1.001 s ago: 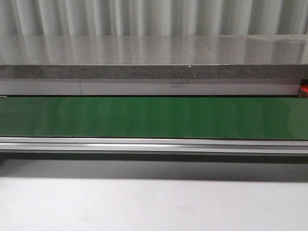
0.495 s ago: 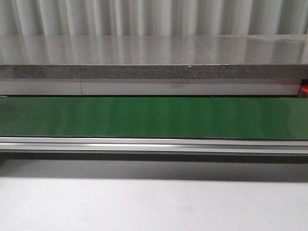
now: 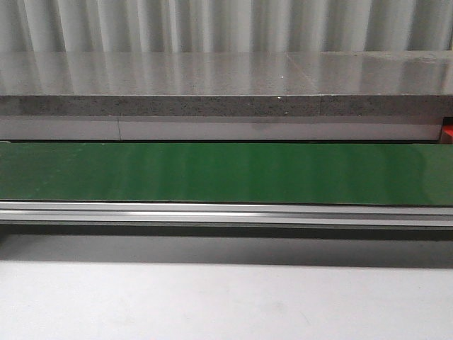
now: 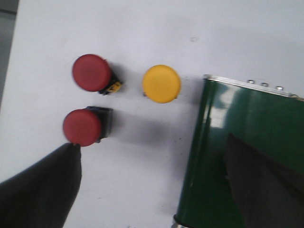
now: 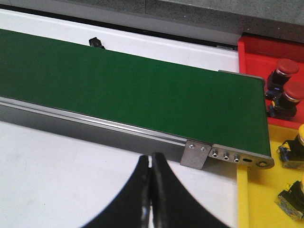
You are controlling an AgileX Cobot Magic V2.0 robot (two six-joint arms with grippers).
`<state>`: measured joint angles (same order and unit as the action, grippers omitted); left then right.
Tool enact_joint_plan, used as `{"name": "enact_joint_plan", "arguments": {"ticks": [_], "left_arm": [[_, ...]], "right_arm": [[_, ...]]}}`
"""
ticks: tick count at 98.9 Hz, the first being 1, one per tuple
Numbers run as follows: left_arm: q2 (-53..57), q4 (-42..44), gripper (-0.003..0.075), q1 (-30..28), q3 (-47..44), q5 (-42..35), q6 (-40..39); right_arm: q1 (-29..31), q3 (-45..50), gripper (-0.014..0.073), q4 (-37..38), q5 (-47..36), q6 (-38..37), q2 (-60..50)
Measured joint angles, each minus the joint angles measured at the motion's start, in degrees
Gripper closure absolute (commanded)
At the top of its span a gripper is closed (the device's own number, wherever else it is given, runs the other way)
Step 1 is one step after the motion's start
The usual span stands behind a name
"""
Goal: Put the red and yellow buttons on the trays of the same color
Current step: 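Place the yellow button on the belt start and open the left gripper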
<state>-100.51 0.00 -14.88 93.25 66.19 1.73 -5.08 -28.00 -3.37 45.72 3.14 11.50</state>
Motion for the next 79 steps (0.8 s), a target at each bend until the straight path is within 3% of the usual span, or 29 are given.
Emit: {"name": "enact_joint_plan", "arguments": {"ticks": [30, 79], "left_arm": [[-3.2, -1.3, 0.0159, -7.4, -1.1, 0.4, 0.0], [-17.8, -2.0, 0.0159, -7.6, -1.3, -5.2, 0.0]], "right_arm": [[0.0, 0.0, 0.0662, 0.0, 0.0, 0.0, 0.0], [0.0, 0.0, 0.0662, 0.0, 0.0, 0.0, 0.0]]}}
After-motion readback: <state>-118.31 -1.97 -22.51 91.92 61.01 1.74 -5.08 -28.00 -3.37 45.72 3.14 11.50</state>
